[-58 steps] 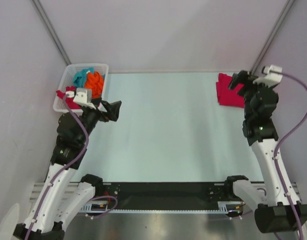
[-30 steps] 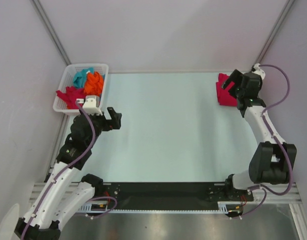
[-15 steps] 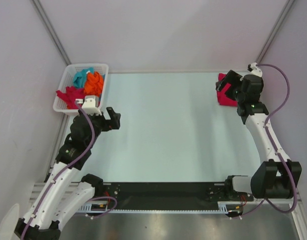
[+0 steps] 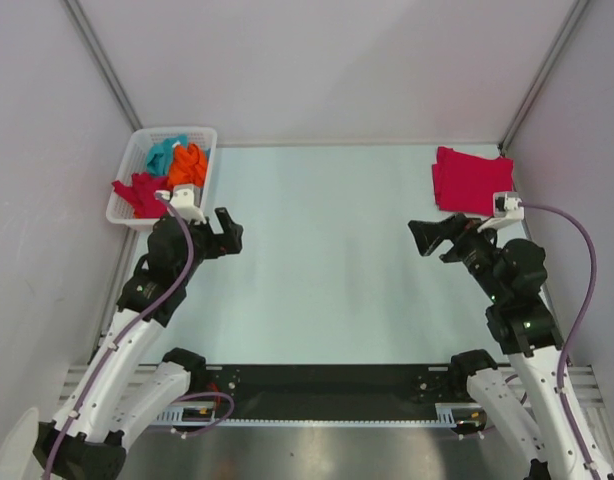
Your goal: Fold and stack the t-shirts
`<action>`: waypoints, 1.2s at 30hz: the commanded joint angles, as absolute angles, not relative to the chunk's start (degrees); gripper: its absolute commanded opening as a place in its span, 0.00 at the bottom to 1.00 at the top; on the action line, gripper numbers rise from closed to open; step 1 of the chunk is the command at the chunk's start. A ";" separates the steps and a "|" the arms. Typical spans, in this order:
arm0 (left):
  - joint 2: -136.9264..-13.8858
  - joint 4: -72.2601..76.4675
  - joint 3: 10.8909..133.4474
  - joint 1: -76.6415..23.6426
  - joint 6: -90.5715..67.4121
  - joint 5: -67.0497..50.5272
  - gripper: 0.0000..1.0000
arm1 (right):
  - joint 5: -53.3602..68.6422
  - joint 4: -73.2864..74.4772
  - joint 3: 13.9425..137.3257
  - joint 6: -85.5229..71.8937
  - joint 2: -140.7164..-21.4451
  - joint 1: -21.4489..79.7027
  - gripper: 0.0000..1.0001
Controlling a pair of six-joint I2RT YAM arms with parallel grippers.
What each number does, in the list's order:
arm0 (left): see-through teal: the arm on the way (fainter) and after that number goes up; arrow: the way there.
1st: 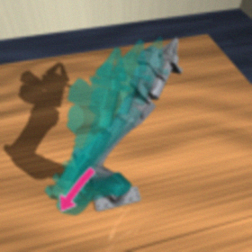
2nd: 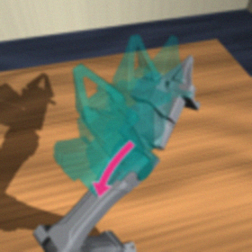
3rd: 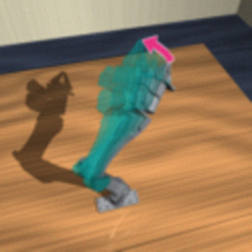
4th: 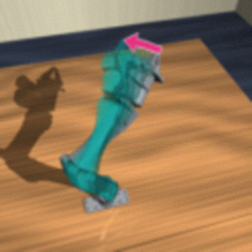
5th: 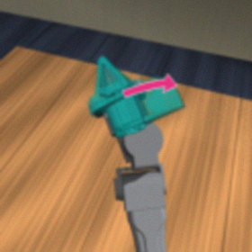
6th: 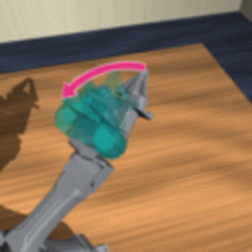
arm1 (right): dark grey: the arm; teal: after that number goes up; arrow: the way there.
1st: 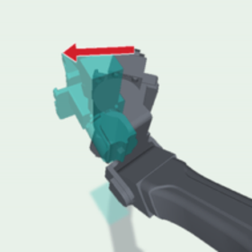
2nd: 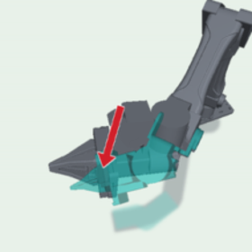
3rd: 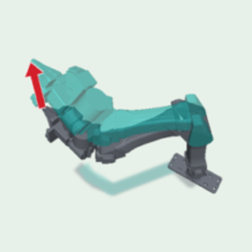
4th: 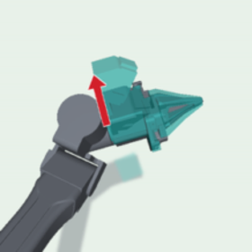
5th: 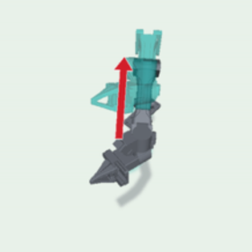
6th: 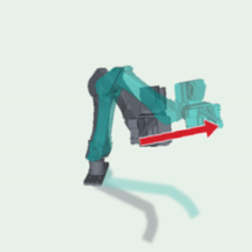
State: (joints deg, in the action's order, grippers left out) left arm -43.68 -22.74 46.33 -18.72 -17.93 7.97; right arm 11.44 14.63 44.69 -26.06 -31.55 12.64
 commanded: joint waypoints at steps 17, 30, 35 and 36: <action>-49.22 -23.73 49.39 -10.55 -21.88 -1.58 1.00 | 0.09 13.27 42.63 -28.75 -39.38 14.68 1.00; -48.61 -23.03 49.13 -7.21 -21.80 -3.43 1.00 | -2.37 13.80 43.07 -27.86 -40.17 14.68 1.00; -48.25 -22.68 48.95 -7.21 -21.36 -3.25 1.00 | -2.64 11.17 42.01 -28.56 -38.76 14.76 1.00; -48.25 -22.68 48.96 -7.12 -21.27 -3.51 1.00 | -2.55 11.08 41.92 -28.65 -38.59 14.68 1.00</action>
